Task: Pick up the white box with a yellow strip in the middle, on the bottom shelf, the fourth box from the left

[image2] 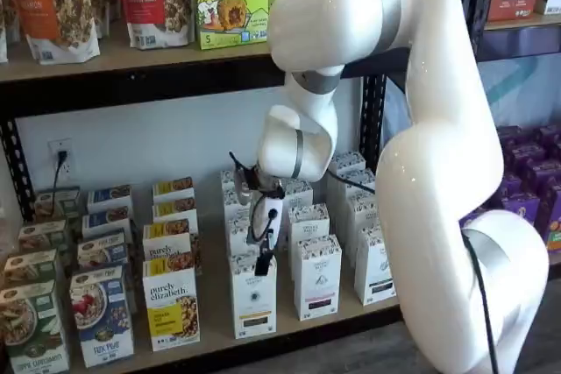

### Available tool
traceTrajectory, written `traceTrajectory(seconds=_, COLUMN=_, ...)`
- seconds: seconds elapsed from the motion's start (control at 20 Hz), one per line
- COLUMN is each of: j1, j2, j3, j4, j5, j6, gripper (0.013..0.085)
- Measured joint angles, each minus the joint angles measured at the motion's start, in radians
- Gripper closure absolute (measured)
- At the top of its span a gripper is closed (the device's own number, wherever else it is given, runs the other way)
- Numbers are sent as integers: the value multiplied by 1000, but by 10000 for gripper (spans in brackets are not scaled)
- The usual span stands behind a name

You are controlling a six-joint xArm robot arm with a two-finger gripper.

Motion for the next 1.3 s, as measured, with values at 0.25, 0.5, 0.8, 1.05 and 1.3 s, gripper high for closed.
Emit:
traceTrajectory(seconds=0.25, j1=5, j2=9, j3=-14, j4=45, j5=16, j6=-34, gripper=130)
traceTrajectory(seconds=0.5, j1=24, j2=21, j3=-4, j4=123, j5=-58, j6=-93, gripper=130)
traceTrajectory(seconds=0.8, j1=26, j2=61, j3=-25, j4=157, j5=-100, j6=-128, gripper=130)
traceTrajectory(seconds=1.05, j1=25, j2=107, j3=-66, j4=176, j5=-119, j6=-147, gripper=130)
traceTrajectory(seconds=1.3, j1=22, j2=150, j3=-112, j4=165, j5=-129, j6=-141, gripper=130)
